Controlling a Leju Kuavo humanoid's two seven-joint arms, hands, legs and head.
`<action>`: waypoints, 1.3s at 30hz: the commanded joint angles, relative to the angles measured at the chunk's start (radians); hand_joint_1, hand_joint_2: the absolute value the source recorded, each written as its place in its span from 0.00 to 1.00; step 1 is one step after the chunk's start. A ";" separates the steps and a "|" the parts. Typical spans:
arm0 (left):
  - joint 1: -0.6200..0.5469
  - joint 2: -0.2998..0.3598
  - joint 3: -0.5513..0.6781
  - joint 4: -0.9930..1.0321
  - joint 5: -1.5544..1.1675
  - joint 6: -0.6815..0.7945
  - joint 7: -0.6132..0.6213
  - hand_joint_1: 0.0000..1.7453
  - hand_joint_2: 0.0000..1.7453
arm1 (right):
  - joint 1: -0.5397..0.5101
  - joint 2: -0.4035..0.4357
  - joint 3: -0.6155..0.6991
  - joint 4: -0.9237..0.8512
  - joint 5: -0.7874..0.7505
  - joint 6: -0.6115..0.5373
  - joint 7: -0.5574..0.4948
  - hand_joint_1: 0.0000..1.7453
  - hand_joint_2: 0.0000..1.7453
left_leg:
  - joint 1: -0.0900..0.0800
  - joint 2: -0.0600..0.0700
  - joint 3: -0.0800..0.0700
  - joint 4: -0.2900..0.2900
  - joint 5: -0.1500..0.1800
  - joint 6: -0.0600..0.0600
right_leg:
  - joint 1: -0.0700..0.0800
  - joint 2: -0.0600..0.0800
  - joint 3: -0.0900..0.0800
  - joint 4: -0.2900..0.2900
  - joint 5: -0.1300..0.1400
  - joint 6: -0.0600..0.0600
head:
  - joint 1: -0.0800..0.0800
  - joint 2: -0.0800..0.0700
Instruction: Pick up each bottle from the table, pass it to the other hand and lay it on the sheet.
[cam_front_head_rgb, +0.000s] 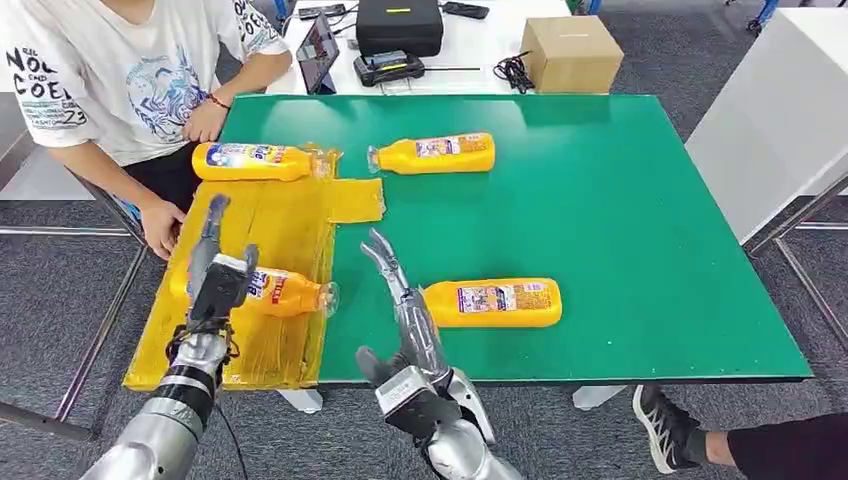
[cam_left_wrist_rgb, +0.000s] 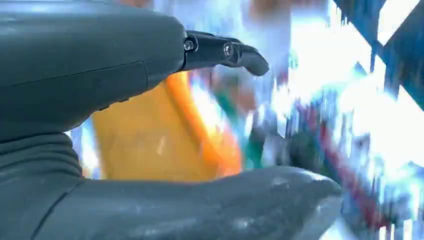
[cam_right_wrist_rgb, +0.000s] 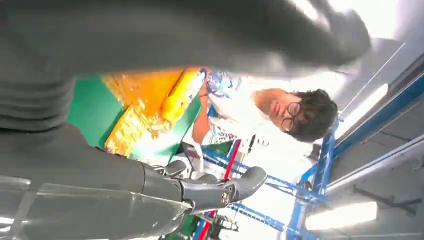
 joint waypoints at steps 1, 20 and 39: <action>0.042 0.009 -0.004 -0.268 0.190 0.040 -0.018 0.00 0.00 | -0.035 -0.033 0.033 0.082 0.003 -0.008 0.007 0.00 1.00 | 0.001 0.001 0.001 0.000 -0.001 -0.001 | 0.002 0.000 0.001 -0.001 -0.001 -0.002 | 0.000 0.000; 0.160 -0.070 0.136 -0.258 0.351 -0.333 -0.018 0.00 1.00 | -0.059 -0.258 -0.214 0.064 0.352 -0.039 0.328 0.00 1.00 | 0.000 -0.001 0.002 -0.003 -0.001 -0.001 | 0.001 0.000 0.002 -0.004 -0.001 -0.001 | 0.000 0.000; 0.235 -0.085 0.082 -0.257 0.186 -0.351 -0.015 0.00 1.00 | -0.221 -0.406 -0.253 0.205 0.435 0.219 0.509 0.00 1.00 | 0.000 0.001 -0.002 0.000 -0.002 0.000 | 0.001 0.001 -0.001 -0.001 0.000 -0.001 | -0.001 0.000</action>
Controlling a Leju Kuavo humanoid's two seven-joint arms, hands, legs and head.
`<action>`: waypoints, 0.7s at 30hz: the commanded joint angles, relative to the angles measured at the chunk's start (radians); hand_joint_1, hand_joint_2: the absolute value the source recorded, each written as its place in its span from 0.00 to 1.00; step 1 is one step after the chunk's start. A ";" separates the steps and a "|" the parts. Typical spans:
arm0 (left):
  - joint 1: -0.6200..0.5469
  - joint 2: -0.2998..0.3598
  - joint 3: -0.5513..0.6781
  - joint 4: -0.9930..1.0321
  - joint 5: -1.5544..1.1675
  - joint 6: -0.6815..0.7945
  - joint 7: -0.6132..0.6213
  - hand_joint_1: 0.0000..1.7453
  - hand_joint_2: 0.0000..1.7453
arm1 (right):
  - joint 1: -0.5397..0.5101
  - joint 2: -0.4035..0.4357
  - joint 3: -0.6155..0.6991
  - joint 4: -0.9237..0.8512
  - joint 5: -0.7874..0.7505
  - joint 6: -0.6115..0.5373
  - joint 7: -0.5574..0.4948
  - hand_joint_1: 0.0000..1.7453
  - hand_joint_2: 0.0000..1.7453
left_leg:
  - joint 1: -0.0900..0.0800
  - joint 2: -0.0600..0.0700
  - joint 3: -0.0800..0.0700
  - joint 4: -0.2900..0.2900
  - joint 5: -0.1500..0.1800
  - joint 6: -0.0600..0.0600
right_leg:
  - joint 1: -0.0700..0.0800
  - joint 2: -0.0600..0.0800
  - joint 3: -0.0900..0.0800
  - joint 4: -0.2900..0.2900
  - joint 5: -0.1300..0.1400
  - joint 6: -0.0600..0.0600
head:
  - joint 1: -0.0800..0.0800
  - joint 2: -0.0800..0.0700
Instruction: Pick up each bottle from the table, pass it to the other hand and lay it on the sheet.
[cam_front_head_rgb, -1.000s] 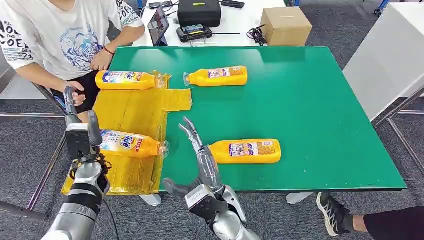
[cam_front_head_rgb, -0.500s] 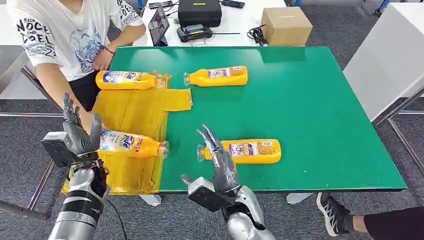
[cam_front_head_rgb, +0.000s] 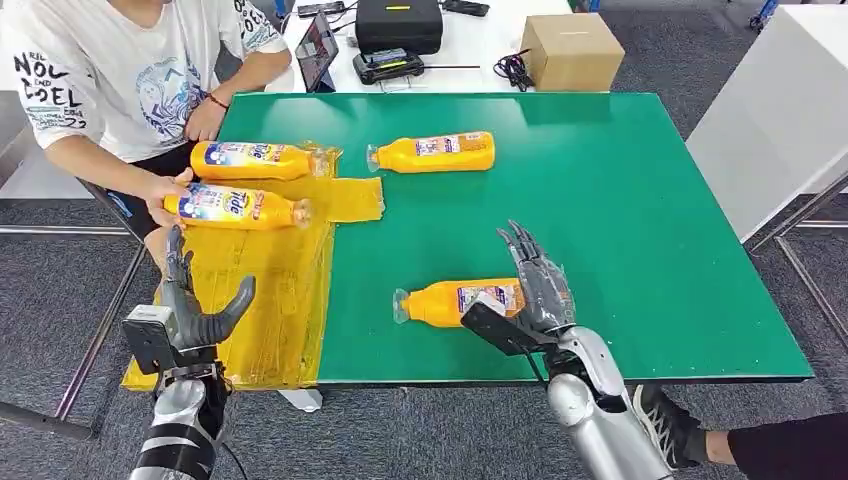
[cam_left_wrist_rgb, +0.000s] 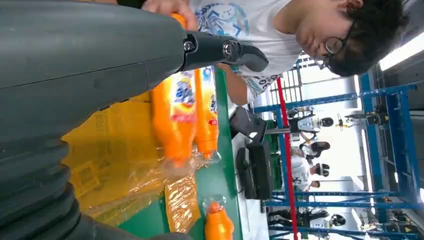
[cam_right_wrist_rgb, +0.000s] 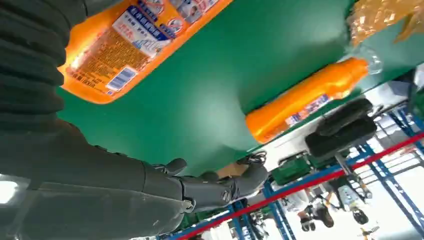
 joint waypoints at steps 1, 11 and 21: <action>-0.018 0.000 -0.019 0.088 -0.067 -0.002 -0.014 0.00 1.00 | -0.135 -0.072 0.030 0.200 -0.040 0.107 0.054 0.00 1.00 | 0.001 0.001 0.003 -0.001 -0.001 -0.001 | 0.000 0.001 0.003 -0.001 0.000 -0.001 | 0.000 0.000; -0.042 -0.006 -0.049 0.105 -0.060 -0.046 0.020 0.00 1.00 | -0.223 -0.103 0.119 0.395 -0.123 0.247 0.045 0.00 1.00 | 0.001 0.002 0.004 0.000 -0.002 -0.002 | 0.001 0.001 0.004 -0.001 -0.001 -0.002 | 0.000 0.000; -0.065 -0.013 -0.077 0.135 -0.062 -0.045 0.023 0.00 1.00 | -0.277 -0.111 0.174 0.474 -0.159 0.286 0.040 0.00 1.00 | 0.001 0.000 0.003 0.000 -0.001 -0.001 | 0.001 0.000 0.003 -0.001 -0.001 -0.002 | 0.000 0.000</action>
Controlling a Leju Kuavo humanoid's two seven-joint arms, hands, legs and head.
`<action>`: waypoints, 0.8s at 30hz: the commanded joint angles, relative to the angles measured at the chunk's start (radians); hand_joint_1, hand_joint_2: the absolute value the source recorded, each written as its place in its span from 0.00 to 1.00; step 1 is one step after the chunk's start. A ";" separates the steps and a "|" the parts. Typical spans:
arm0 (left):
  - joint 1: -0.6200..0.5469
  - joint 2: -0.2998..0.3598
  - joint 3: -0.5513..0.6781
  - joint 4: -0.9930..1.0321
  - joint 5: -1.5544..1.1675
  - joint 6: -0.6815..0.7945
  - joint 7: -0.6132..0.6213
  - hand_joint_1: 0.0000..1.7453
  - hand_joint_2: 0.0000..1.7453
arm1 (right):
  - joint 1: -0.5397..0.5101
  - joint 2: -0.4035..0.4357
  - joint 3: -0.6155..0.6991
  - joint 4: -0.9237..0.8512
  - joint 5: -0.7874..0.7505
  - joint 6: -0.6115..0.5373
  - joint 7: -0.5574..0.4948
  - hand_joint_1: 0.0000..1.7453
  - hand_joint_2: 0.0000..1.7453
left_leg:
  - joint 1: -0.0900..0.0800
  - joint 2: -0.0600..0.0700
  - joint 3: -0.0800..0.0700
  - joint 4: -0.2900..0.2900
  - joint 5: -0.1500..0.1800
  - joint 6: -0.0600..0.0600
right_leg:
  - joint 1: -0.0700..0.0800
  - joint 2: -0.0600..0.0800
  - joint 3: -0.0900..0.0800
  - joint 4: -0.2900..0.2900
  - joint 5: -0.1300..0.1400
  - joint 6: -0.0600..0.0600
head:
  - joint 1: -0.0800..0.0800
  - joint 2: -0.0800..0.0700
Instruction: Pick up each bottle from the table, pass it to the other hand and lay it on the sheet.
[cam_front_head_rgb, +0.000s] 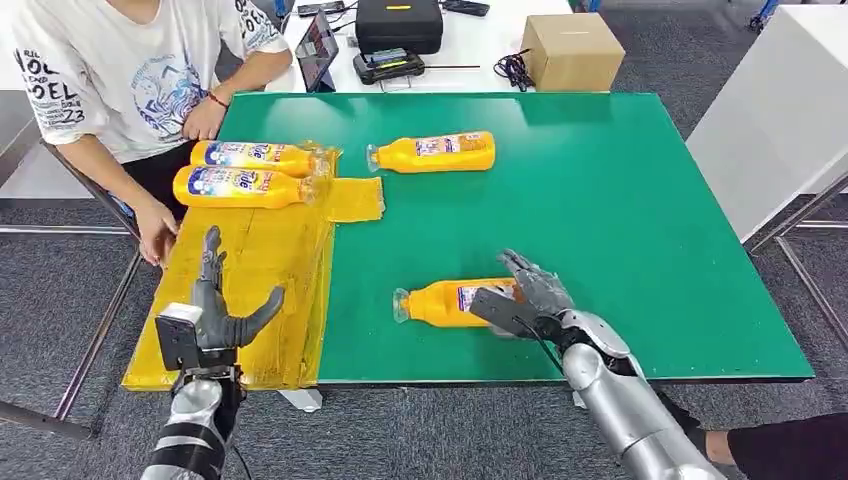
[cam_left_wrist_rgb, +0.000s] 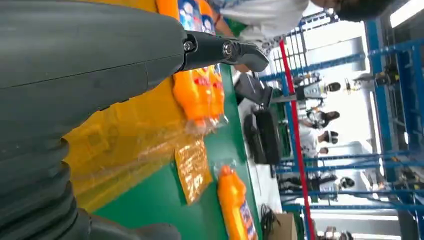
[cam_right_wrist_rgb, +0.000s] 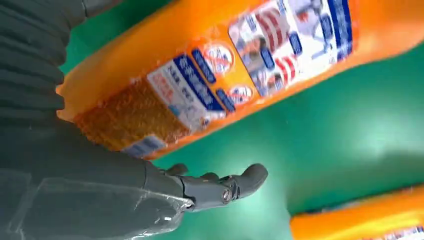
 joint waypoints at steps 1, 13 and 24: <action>-0.052 0.003 -0.027 0.088 -0.001 -0.002 0.006 0.00 1.00 | -0.086 -0.018 0.087 0.153 -0.009 0.015 -0.002 0.00 1.00 | 0.000 0.000 0.002 -0.001 -0.001 -0.001 | 0.000 0.000 0.002 -0.001 -0.001 -0.001 | 0.000 0.000; -0.068 0.002 -0.043 0.120 0.001 -0.003 0.016 0.00 1.00 | -0.114 -0.018 0.153 0.183 -0.019 0.030 0.004 0.00 1.00 | 0.001 0.000 0.003 0.000 -0.001 -0.001 | 0.001 0.000 0.004 -0.001 -0.001 -0.002 | 0.000 0.000; -0.113 -0.002 -0.058 0.196 0.019 -0.010 0.019 0.00 1.00 | -0.250 -0.035 0.313 0.318 -0.067 0.185 -0.005 0.00 1.00 | 0.001 0.002 0.005 0.000 -0.001 -0.002 | 0.001 0.001 0.004 -0.001 0.000 -0.002 | 0.000 0.000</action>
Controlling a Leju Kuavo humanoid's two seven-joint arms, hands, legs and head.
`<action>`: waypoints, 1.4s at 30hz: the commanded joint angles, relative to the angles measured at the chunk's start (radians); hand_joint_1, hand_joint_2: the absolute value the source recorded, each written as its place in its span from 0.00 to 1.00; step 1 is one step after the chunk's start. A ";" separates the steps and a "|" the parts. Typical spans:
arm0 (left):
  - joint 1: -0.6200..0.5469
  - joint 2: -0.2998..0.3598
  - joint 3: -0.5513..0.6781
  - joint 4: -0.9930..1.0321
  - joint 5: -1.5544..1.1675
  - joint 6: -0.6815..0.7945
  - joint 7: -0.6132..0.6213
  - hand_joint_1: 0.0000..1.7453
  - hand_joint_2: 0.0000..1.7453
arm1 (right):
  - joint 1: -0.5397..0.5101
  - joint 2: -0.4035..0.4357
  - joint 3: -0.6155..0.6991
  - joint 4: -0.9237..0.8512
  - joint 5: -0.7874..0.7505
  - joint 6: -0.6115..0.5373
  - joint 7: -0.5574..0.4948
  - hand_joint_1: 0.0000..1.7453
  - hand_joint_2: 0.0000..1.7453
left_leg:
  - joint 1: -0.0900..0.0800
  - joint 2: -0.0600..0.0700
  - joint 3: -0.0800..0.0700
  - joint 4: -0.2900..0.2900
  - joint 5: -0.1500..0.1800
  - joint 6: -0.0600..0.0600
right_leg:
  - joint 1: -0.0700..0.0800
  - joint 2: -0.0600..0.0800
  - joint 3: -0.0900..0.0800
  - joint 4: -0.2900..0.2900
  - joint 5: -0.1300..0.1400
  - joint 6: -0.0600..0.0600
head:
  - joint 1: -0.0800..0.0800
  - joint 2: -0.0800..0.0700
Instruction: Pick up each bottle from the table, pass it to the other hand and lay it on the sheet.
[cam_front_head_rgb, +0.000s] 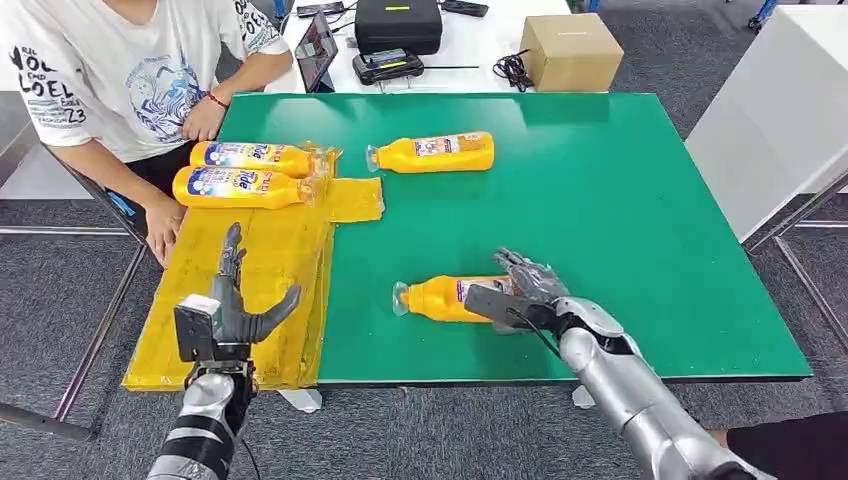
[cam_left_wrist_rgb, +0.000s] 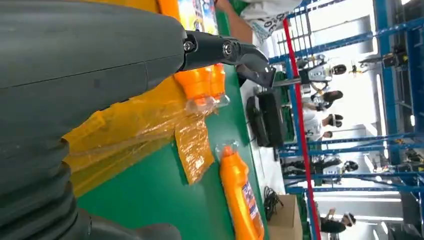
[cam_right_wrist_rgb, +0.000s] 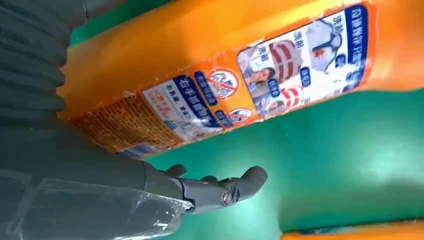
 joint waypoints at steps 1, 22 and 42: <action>-0.082 0.003 -0.030 0.142 0.019 -0.003 0.006 0.00 1.00 | -0.149 -0.022 0.206 0.211 -0.045 0.127 -0.007 0.00 1.00 | 0.001 0.000 0.002 0.000 0.000 -0.001 | 0.001 -0.001 0.003 -0.001 0.000 -0.001 | 0.000 0.000; -0.084 -0.021 -0.040 0.153 0.090 -0.024 -0.005 0.00 1.00 | -0.297 -0.179 0.468 0.089 -0.224 0.281 0.069 1.00 1.00 | 0.000 -0.002 0.002 0.001 -0.001 -0.001 | 0.000 -0.002 0.003 0.000 -0.001 -0.001 | 0.000 0.000; 0.021 -0.029 -0.021 -0.012 0.074 -0.022 0.025 0.00 1.00 | 0.161 0.085 -0.020 -0.216 -0.062 -0.445 0.015 1.00 1.00 | 0.003 0.002 0.006 -0.002 -0.002 -0.002 | 0.004 0.002 0.008 -0.004 0.000 -0.002 | 0.000 0.000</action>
